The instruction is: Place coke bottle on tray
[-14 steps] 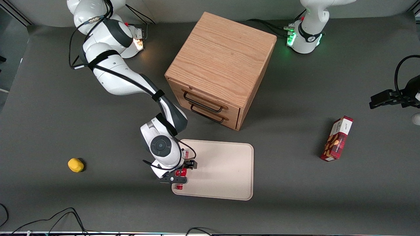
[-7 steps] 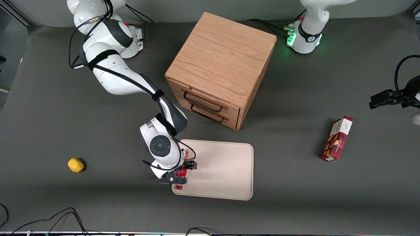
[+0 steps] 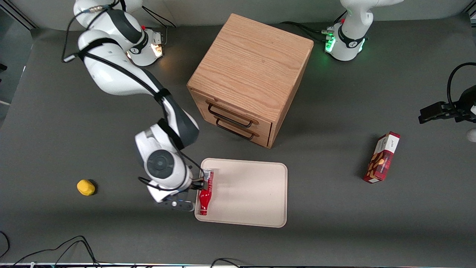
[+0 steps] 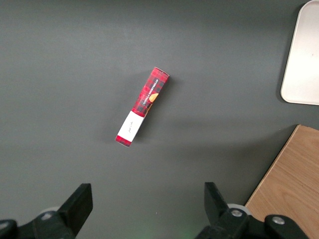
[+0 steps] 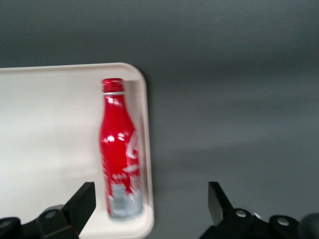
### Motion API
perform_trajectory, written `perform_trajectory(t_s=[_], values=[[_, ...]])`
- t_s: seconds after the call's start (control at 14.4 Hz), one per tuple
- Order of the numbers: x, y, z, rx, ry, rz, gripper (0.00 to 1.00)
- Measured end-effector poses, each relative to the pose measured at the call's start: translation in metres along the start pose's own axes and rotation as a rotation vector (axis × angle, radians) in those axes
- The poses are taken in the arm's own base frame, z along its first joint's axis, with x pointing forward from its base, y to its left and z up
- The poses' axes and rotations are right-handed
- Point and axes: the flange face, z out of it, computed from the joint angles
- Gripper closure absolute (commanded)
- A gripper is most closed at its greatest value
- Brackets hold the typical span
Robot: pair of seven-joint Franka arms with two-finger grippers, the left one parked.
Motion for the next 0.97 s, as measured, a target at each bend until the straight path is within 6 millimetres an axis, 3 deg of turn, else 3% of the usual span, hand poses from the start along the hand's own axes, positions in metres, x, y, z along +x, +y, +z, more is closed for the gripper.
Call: perform_trajectory(t_s=[0.14,0.28,0.49,0.62,0.76,0.97], values=[[0.002,0.040,-0.037,0.010,-0.020,-0.008,0.00],[-0.002,0.094,-0.074,0.031,-0.040,-0.008,0.00],[-0.023,0.173,-0.120,0.038,-0.078,0.009,0.00],[-0.039,0.211,-0.141,0.009,-0.103,-0.010,0.00],[-0.048,0.231,-0.153,-0.021,-0.123,-0.036,0.00],[-0.057,0.235,-0.161,-0.050,-0.146,-0.064,0.00]])
